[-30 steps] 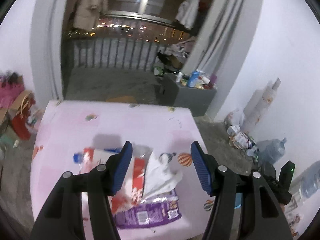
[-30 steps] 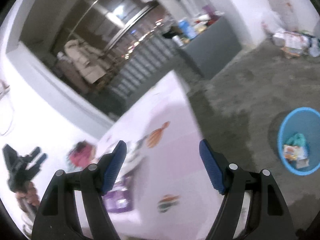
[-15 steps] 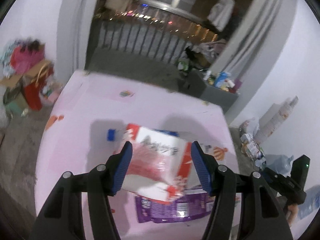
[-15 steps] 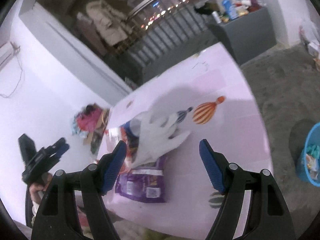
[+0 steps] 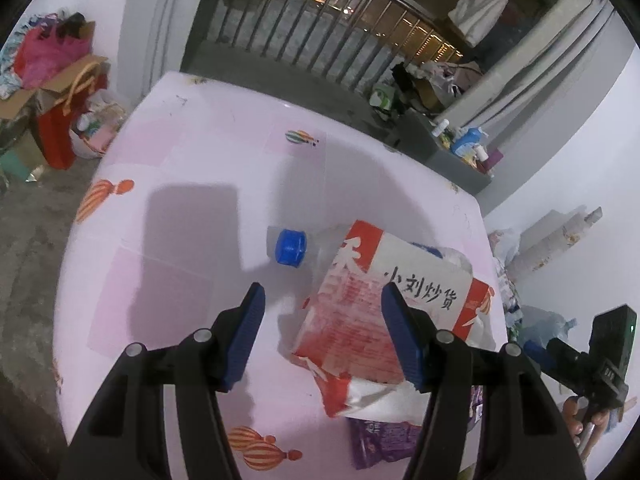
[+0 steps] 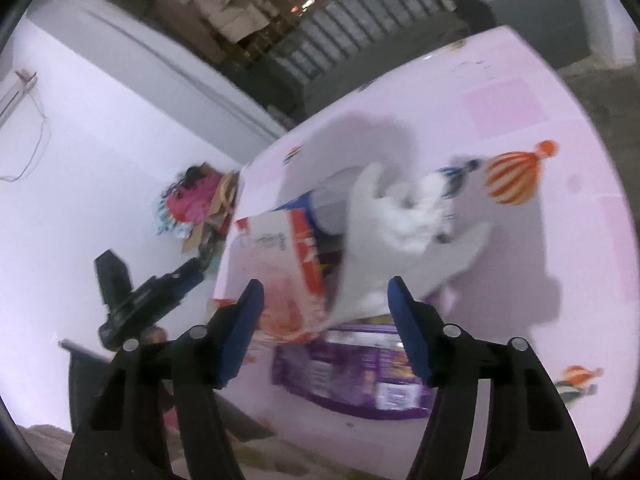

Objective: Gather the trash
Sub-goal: 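Grasp the red-and-white snack bag with the right gripper, then grasp the red-and-white bag with the left gripper while the right holds it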

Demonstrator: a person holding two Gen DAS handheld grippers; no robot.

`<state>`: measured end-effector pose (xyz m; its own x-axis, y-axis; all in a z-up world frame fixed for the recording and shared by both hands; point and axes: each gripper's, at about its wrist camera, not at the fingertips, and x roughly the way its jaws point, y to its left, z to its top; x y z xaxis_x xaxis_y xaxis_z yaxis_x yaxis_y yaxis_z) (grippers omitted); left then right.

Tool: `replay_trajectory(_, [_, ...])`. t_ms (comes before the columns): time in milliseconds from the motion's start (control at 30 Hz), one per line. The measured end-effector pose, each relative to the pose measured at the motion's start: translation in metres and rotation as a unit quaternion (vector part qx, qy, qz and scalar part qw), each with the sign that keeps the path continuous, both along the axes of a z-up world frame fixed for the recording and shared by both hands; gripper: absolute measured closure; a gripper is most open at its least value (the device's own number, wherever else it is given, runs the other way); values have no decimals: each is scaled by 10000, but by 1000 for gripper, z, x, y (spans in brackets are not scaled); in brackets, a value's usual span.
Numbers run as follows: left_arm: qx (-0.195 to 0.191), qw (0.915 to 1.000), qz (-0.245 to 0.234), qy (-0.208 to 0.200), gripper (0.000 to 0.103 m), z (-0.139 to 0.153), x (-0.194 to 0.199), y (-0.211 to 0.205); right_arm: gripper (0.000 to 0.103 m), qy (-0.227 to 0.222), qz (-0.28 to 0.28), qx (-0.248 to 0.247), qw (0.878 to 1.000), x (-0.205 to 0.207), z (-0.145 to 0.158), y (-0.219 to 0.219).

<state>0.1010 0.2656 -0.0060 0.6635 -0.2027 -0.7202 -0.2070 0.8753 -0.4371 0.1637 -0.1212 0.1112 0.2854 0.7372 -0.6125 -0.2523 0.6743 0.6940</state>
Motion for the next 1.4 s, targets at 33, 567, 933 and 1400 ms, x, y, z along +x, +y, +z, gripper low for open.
replay_trajectory(33, [-71,10000,-49,-15,46,-3,1,2,46,40,107,69,9999,3,0,10])
replay_trajectory(567, [-546,9962,-667,133,82,-50,23,-2,59,322,851,-239,9956,39,-30,105])
replay_trajectory(933, [-756,9939,-740,311,83,-68,26,-6,68,256,877,-527,9944,40,-38,117])
replay_trajectory(1400, [-786,9927,-827,380,84,-71,25,-14,97,-81,1014,-406,9940,38,-31,119])
